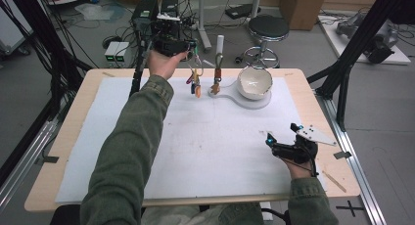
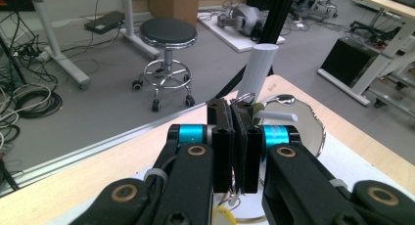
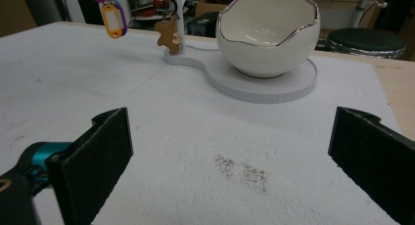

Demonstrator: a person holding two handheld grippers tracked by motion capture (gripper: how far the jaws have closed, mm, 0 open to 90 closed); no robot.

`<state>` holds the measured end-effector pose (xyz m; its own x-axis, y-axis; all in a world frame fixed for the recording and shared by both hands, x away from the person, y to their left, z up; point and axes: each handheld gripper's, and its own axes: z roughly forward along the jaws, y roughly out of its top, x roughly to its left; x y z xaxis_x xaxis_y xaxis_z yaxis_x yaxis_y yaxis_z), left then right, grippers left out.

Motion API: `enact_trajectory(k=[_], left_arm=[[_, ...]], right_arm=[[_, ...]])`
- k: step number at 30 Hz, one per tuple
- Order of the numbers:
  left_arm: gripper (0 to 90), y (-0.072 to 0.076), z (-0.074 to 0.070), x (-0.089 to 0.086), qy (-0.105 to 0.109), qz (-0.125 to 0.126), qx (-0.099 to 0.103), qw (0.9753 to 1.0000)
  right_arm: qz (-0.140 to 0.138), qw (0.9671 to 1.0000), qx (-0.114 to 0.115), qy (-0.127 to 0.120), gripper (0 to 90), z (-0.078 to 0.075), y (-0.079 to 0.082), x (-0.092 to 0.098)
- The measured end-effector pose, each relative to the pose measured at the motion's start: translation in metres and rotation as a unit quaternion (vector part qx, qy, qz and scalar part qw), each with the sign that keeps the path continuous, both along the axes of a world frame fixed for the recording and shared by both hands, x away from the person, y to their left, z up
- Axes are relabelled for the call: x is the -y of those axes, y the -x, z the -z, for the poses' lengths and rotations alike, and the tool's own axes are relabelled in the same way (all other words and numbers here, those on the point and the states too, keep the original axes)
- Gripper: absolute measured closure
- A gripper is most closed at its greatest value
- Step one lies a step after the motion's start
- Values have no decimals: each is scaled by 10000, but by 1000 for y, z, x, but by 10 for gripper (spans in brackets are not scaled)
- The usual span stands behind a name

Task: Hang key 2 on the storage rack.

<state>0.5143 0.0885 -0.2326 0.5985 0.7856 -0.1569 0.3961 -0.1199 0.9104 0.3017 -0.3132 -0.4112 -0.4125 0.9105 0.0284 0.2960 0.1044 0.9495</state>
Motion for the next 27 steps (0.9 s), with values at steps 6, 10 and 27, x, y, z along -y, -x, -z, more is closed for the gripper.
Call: enact_trajectory(k=[6, 10, 27], left_arm=[[871, -10, 3, 10, -11, -34, -40, 10000], [872, -18, 11, 16, -17, -43, -61, 10000], [872, -42, 19, 38, 233, -130, -99, 9996]], right_arm=[[1, 10000, -14, -24, 18, 0, 1, 1], [44, 10000, 5, 13, 18, 0, 2, 1], [58, 10000, -15, 19, 18, 1, 2, 3]])
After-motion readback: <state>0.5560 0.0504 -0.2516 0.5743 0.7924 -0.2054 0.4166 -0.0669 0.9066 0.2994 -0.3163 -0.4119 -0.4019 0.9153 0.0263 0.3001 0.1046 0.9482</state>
